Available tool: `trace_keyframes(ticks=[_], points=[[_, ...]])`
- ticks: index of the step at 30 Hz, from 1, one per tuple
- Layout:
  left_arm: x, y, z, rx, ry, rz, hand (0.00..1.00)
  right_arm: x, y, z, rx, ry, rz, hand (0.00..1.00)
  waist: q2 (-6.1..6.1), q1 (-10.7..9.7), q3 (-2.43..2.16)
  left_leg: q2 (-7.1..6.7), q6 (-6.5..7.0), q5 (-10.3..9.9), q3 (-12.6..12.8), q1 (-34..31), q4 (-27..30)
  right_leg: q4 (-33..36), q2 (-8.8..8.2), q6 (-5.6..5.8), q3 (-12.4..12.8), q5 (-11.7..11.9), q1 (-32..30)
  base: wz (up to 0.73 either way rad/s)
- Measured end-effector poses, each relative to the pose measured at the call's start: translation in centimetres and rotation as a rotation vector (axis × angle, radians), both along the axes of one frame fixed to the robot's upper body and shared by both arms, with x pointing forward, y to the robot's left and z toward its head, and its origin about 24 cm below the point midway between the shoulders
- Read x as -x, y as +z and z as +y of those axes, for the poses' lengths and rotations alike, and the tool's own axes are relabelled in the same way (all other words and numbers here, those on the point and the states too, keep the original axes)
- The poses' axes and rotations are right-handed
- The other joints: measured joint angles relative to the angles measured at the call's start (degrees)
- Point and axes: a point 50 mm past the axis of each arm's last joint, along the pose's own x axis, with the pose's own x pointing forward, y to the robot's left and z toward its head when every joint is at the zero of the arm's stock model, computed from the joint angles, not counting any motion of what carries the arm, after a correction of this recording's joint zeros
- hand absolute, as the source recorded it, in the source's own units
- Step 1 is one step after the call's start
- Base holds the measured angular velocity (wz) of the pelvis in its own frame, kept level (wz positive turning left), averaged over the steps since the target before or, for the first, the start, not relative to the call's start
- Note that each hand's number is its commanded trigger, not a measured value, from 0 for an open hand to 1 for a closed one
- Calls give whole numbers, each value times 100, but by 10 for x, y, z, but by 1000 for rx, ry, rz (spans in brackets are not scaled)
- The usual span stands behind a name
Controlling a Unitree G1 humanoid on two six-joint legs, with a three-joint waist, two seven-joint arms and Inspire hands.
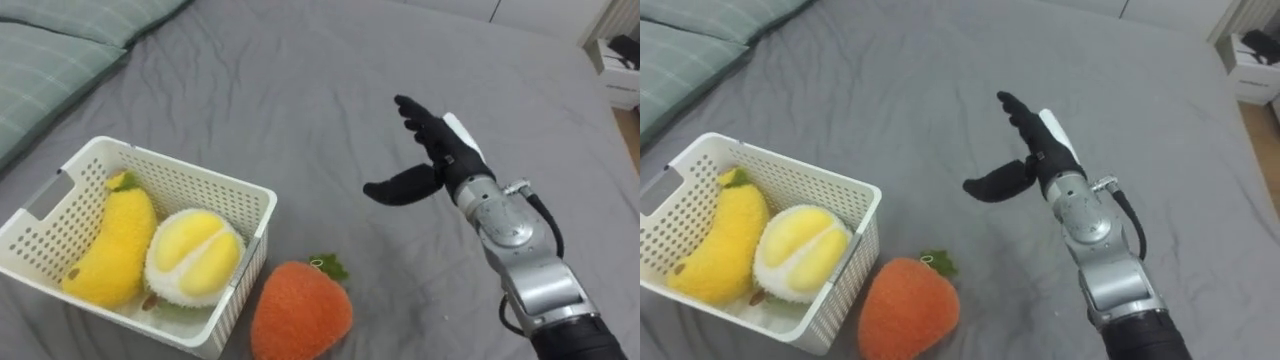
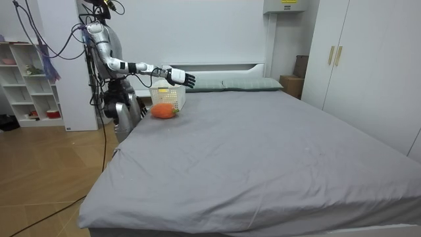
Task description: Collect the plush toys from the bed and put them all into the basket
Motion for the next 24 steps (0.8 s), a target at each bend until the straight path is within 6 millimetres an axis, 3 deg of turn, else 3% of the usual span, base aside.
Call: trace_keyframes(ticks=[6, 15, 24], points=[[2, -1, -4, 20, 0, -11, 0, 20, -6, 14, -34, 127, 46, 0, 83, 1, 10, 3, 2, -13, 15, 21, 3, -10, 4, -1, 22, 0, -3, 0], [1, -1, -4, 19, -2, -25, 0, 52, -37, 25, -25, 286, 224, 0, 53, 19, -2, 10, 1, -14, 29, 2, 0, 0, 8, -2, 26, 1, -16, 0], [2, 0, -2, 13, -5, -28, 0, 63, -45, 40, 15, 450, 312, 0, 13, 51, -7, 22, 0, -15, 88, -41, -14, 10, 14, -22, 35, 14, -80, -2]])
